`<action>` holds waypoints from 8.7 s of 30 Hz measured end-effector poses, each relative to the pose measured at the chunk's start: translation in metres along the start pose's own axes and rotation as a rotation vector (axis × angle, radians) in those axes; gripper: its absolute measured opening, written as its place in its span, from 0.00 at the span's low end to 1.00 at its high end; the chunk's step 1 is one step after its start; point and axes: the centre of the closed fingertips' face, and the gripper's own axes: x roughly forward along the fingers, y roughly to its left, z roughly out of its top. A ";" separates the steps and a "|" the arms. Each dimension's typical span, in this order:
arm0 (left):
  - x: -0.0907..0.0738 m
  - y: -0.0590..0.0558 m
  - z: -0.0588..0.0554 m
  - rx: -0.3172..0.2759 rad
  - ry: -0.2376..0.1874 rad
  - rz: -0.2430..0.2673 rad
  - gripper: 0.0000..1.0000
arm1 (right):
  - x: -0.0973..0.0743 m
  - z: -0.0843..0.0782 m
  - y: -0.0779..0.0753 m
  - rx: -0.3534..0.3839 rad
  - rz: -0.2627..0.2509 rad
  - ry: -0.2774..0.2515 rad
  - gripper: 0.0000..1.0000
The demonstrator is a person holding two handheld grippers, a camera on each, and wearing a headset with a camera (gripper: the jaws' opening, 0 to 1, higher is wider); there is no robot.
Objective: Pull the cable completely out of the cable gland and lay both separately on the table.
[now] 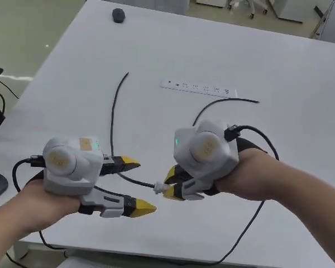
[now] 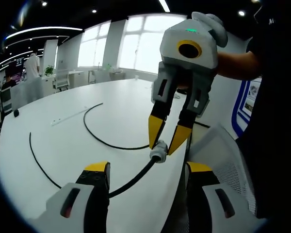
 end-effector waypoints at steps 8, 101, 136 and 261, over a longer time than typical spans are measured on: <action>0.008 -0.010 0.003 0.029 -0.006 -0.051 0.51 | -0.003 -0.002 0.002 -0.073 -0.013 0.018 0.07; -0.011 -0.049 0.059 0.216 -0.111 -0.161 0.15 | -0.061 0.020 0.019 0.902 0.876 -0.523 0.10; -0.016 -0.034 0.060 -0.060 -0.152 -0.192 0.15 | -0.059 0.028 0.009 -0.146 -0.135 -0.341 0.06; -0.014 -0.053 0.065 0.015 -0.186 -0.120 0.15 | -0.065 0.001 0.010 0.186 -0.572 -0.353 0.05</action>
